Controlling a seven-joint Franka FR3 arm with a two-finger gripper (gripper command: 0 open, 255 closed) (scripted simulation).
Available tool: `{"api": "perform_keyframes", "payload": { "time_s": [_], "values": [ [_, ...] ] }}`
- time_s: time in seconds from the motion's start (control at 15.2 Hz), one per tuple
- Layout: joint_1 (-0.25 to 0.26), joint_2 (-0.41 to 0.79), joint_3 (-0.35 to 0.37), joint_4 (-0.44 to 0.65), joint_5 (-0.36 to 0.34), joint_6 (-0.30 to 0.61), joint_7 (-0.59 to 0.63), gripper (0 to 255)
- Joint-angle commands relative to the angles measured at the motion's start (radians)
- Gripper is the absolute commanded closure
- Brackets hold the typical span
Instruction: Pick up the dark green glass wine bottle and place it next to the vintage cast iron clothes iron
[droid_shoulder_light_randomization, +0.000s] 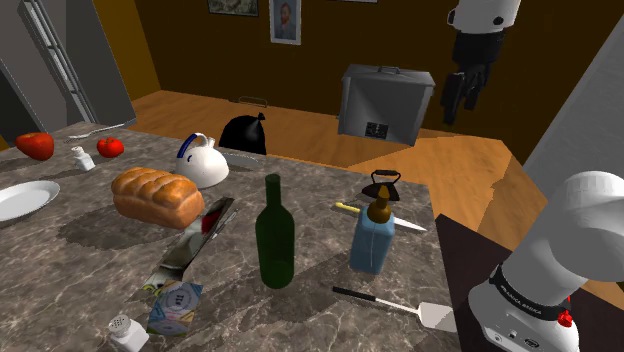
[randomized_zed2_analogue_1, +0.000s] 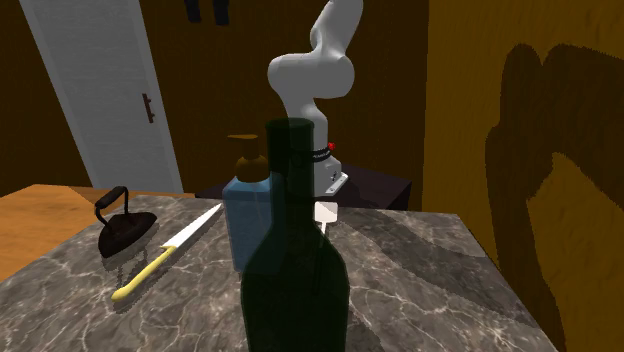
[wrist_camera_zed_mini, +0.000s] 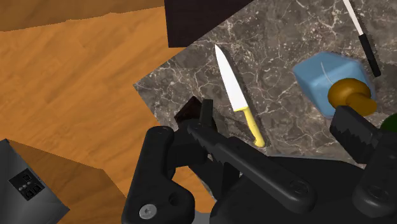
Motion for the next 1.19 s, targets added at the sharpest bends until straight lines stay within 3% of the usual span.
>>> {"api": "perform_keyframes", "payload": {
  "time_s": [0.0,0.59,1.12],
  "values": [
    [0.000,0.000,0.000,0.000,0.000,0.000,0.000,0],
    [0.054,0.206,0.131,0.062,0.136,0.141,0.159,0],
    [0.088,0.433,0.238,0.191,0.202,0.251,0.289,0]
  ]
}}
